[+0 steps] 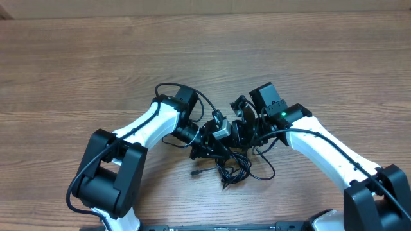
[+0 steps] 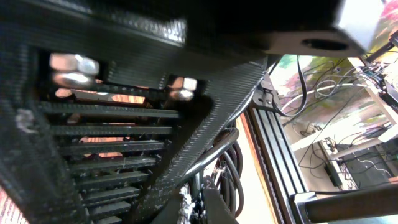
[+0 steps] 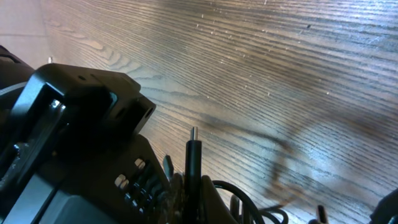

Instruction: Untangle cables

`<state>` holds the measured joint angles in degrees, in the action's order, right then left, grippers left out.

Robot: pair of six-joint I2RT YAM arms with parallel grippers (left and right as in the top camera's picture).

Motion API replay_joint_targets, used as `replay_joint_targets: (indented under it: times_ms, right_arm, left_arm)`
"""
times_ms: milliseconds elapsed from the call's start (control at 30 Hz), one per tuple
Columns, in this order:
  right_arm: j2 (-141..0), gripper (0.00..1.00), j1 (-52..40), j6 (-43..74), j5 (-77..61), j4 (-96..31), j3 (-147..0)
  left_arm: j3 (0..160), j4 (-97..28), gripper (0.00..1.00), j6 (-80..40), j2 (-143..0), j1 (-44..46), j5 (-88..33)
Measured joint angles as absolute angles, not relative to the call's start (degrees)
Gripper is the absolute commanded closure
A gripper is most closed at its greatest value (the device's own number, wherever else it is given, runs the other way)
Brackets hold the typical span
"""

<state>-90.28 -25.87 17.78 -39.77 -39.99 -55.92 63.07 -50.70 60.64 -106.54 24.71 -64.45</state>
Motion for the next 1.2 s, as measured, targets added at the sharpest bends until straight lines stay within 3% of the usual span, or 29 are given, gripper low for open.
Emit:
replay_joint_targets:
  times_ms: [200,600,1200]
  right_arm:
    - [-90.3,0.96,-24.1,17.9,-40.5,-39.0,-55.9]
    - [-90.3,0.96,-10.9,18.2,-39.2,-45.1,-55.9]
    - [-90.3,0.96,-7.2,18.2,-35.2,-51.3,-55.9]
  left_arm:
    - [63.1,-49.3,0.96,60.6,-106.5,24.7,-64.3]
    - [63.2,-45.6,0.96,57.9,-106.5,23.2,-63.1]
    - [63.2,-31.5,0.96,26.3,-106.5,23.2,-45.1]
